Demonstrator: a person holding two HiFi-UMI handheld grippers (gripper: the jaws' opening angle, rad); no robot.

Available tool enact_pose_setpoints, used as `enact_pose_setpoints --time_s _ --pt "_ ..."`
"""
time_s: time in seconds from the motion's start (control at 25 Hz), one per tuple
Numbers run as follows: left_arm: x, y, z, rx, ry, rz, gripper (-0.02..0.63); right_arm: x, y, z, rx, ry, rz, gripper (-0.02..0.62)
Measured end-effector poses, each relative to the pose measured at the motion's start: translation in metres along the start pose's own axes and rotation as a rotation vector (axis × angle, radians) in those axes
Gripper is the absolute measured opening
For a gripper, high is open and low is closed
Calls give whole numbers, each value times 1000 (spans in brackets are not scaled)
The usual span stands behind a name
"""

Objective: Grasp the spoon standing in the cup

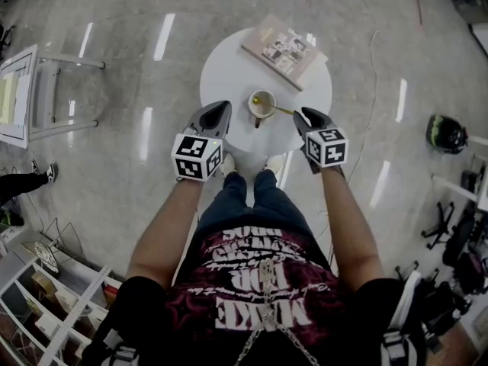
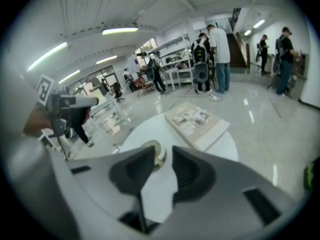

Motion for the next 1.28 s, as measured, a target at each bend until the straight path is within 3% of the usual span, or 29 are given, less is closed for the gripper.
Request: enact_pose_setpoints --time_s 0.2,0.36,0.56,0.8,1.28 --pt "-18 14 31 -67 -34 -17 25 6 64 47 -229 41 -33 110" --pt "-37 29 68 -159 -97 -40 25 22 114 90 -433 84 -42 55" --pt "-67 51 112 -287 -190 -56 25 38 172 128 -606 107 -44 34" --pt "-88 67 128 -339 -236 -70 25 52 201 134 -664 141 -38 32" --pt "-96 66 120 -343 -219 -51 25 45 216 134 -675 147 -32 32"
Point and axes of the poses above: the fingertips, and each gripper's own axes: y backward along the fingers, x to its left, z out of its top, the point moved 9 cm from there along y, backward along the fingers, and after that the axes turned 13 degrees about -z, right-handed, at the moved point
